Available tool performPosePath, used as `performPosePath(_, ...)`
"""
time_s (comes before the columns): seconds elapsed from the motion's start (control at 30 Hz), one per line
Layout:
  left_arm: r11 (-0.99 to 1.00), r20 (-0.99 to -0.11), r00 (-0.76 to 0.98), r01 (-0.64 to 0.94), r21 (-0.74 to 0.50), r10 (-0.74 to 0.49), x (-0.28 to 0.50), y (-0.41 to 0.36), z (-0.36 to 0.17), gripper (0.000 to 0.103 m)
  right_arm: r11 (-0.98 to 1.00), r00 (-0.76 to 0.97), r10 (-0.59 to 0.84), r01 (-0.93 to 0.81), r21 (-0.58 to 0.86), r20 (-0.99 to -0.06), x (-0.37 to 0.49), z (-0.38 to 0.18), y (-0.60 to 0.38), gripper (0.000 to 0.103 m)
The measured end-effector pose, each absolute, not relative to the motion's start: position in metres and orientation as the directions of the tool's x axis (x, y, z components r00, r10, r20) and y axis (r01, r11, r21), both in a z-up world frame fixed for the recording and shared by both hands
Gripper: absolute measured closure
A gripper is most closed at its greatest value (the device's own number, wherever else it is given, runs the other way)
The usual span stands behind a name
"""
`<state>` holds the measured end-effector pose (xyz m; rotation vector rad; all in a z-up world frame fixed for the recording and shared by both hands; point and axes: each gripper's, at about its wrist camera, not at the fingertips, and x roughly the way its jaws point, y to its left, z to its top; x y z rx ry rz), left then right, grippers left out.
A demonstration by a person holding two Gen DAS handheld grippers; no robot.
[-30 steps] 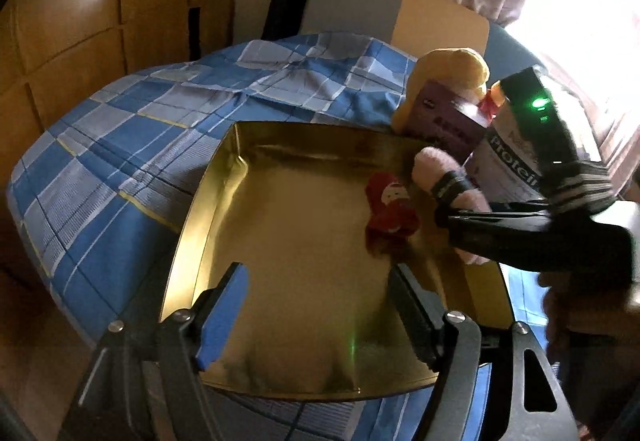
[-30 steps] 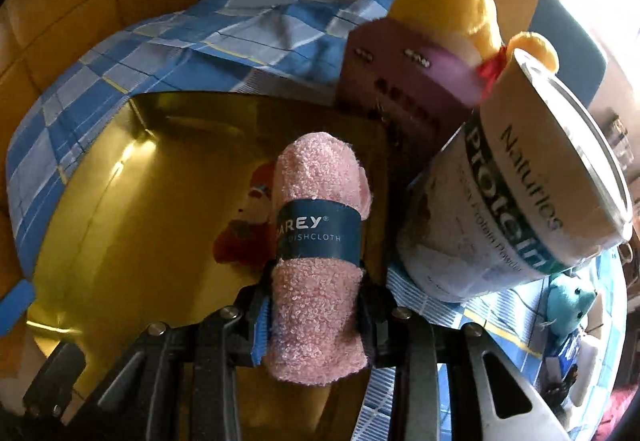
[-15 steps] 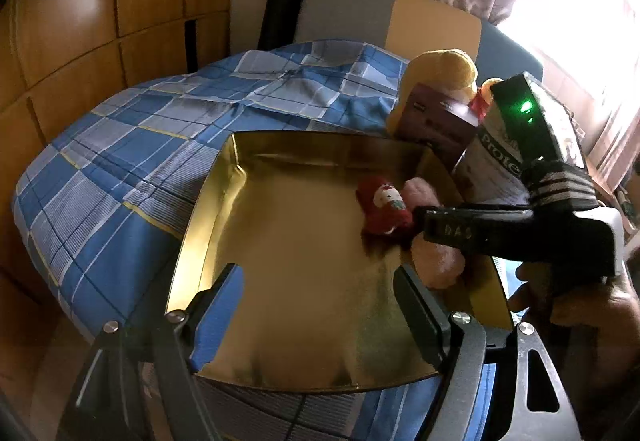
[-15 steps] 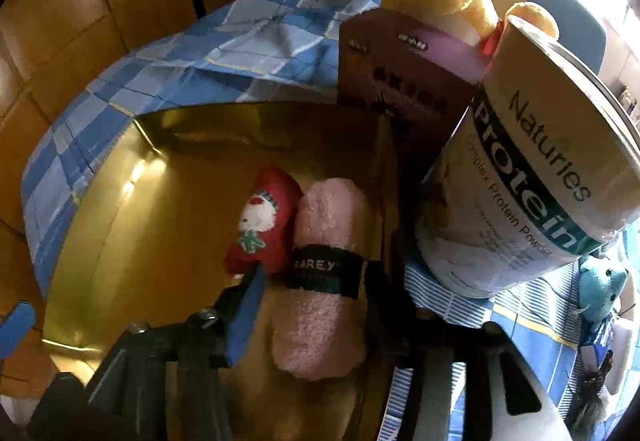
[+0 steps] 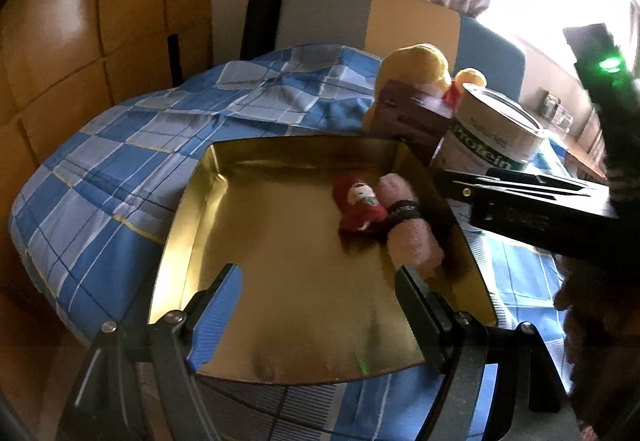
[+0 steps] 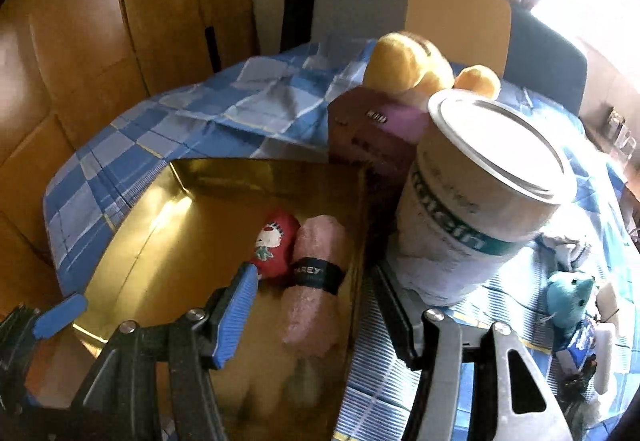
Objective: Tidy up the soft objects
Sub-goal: 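Move both tools back toward the remaining soft items on the bed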
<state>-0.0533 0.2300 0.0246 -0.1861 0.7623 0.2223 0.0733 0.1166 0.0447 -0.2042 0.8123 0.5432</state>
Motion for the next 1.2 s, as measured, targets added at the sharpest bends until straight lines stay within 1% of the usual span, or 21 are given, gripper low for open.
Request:
performPosePath(0.23, 0.974, -0.699, 0.707, -0.217, -0.062, 0.113, -0.051, 0.211, 0.027, 0.024, 0.867, 0.616, 0.396, -0.495, 0.055, -0.681, 0.058, 0.063, 0.070, 0.042)
performPosePath(0.43, 0.985, -0.701, 0.707, -0.169, -0.044, 0.091, -0.049, 0.193, 0.028, 0.024, 0.913, 0.675, 0.343, -0.403, 0.064, -0.653, 0.058, 0.074, 0.013, 0.042)
performPosePath(0.53, 0.989, -0.703, 0.707, -0.142, -0.035, 0.077, -0.047, 0.183, 0.029, 0.024, 0.940, 0.707, 0.295, -0.337, 0.060, -0.643, 0.062, 0.078, -0.019, 0.042)
performPosePath(0.93, 0.999, -0.713, 0.701, 0.001, -0.033, -0.024, -0.036, 0.135, 0.031, 0.024, 0.993, 0.794, 0.082, -0.010, 0.121, -0.602, 0.071, 0.089, -0.161, 0.042)
performPosePath(1.03, 0.998, -0.717, 0.694, 0.047, -0.033, -0.056, -0.031, 0.119, 0.031, 0.024, 0.983, 0.802, 0.014, 0.100, 0.157, -0.597, 0.070, 0.080, -0.204, 0.042)
performPosePath(1.2, 0.994, -0.732, 0.674, 0.103, -0.035, -0.095, -0.022, 0.096, 0.030, 0.024, 0.930, 0.783, -0.071, 0.277, 0.243, -0.618, 0.071, 0.057, -0.261, 0.042)
